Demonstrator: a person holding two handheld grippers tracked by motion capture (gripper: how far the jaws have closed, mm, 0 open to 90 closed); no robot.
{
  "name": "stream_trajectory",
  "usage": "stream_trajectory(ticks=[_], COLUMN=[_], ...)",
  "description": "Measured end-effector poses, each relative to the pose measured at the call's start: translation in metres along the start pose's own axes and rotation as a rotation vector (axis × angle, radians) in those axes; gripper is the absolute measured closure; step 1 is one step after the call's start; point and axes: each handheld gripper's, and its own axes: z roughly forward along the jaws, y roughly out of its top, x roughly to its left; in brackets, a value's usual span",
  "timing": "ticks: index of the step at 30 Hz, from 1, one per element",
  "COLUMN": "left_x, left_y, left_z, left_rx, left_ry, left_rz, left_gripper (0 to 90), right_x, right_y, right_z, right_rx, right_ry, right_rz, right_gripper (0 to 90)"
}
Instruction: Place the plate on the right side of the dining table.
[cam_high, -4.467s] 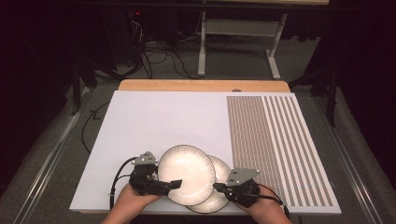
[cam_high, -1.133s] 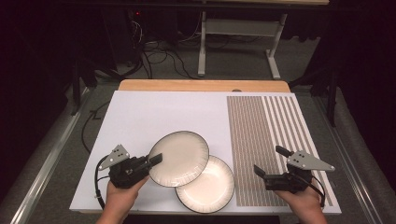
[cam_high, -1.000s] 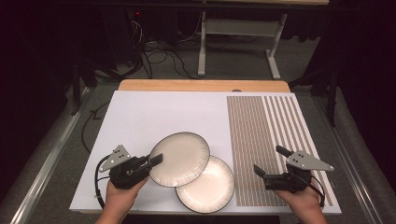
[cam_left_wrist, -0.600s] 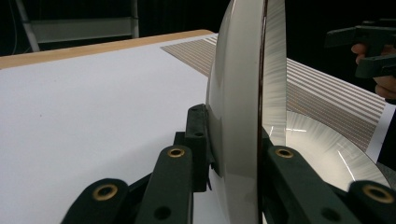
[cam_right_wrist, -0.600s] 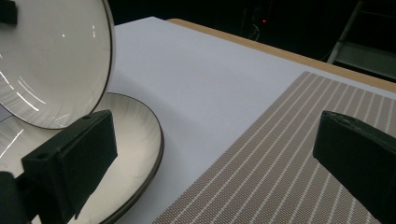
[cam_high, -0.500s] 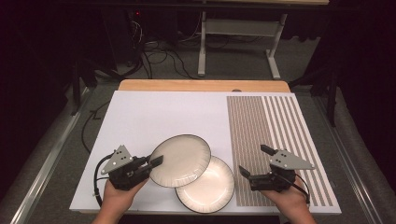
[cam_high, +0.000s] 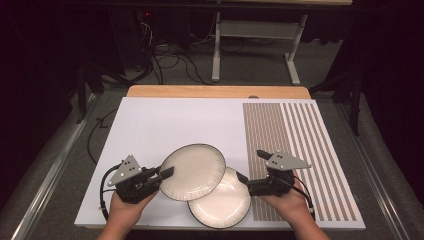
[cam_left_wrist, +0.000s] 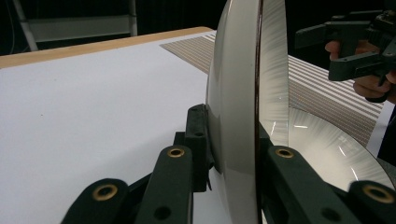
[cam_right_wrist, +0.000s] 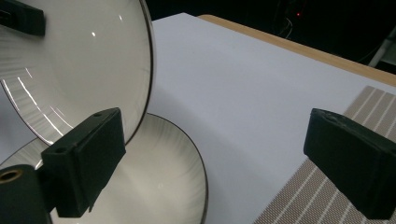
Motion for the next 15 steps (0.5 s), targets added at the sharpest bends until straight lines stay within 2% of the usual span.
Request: stream_trajectory(ticks=[9, 15], left_x=[0.0, -0.001], left_y=[0.0, -0.001], left_z=[0.0, 0.001], left_rx=[0.001, 0.012], left_ry=[0.004, 0.024], left_rz=[0.006, 0.021], left_gripper=[78.0, 78.1], right_x=[0.014, 0.022], right_y=[0.016, 0.02], right_z=[0.024, 0.037], right_rx=[-0.005, -0.007], right_ry=[0.068, 0.121], right_rz=[0.0, 0.009], right_gripper=[9.4, 15.6])
